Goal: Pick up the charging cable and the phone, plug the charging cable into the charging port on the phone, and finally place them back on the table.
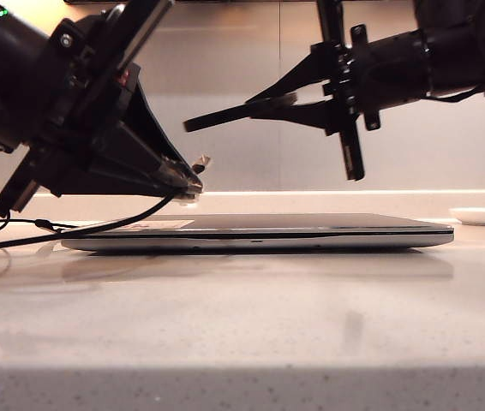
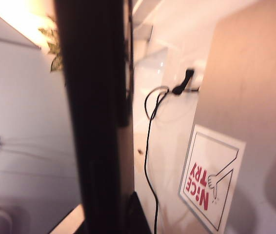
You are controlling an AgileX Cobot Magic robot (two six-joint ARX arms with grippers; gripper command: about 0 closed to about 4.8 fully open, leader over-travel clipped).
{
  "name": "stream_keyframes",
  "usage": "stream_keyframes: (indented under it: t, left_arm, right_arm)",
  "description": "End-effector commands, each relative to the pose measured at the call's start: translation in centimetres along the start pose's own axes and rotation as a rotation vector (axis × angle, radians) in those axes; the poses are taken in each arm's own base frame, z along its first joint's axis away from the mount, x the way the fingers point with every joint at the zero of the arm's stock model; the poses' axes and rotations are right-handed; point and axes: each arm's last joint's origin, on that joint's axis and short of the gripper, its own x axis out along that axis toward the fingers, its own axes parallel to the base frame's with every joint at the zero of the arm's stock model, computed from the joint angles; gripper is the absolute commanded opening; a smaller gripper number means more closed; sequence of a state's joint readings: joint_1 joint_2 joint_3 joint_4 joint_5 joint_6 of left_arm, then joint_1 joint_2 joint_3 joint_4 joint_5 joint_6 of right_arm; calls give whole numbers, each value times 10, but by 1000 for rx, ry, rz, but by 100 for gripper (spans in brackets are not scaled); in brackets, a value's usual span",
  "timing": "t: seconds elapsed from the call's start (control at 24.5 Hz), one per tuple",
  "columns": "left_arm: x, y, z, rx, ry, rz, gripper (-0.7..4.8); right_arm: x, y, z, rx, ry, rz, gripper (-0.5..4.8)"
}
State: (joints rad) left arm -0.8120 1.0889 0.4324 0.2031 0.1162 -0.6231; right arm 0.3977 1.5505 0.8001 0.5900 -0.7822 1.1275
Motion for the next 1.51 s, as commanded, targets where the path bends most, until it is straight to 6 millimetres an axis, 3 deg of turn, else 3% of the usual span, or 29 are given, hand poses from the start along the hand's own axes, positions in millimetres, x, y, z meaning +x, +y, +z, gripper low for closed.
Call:
stream_keyframes:
  t: [0.04, 1.14, 1.51]
  left_arm:
    - [0, -3, 3, 0, -32, -28, -7]
    - [0, -5, 7, 5, -66, -52, -7]
    - [0, -5, 7, 5, -66, -51, -7]
  right_arm:
    - [3, 6, 2, -59, -2, 58, -5]
    - [10, -1, -4, -143, 78, 67, -5]
    - [10, 1, -1, -175, 17, 58, -5]
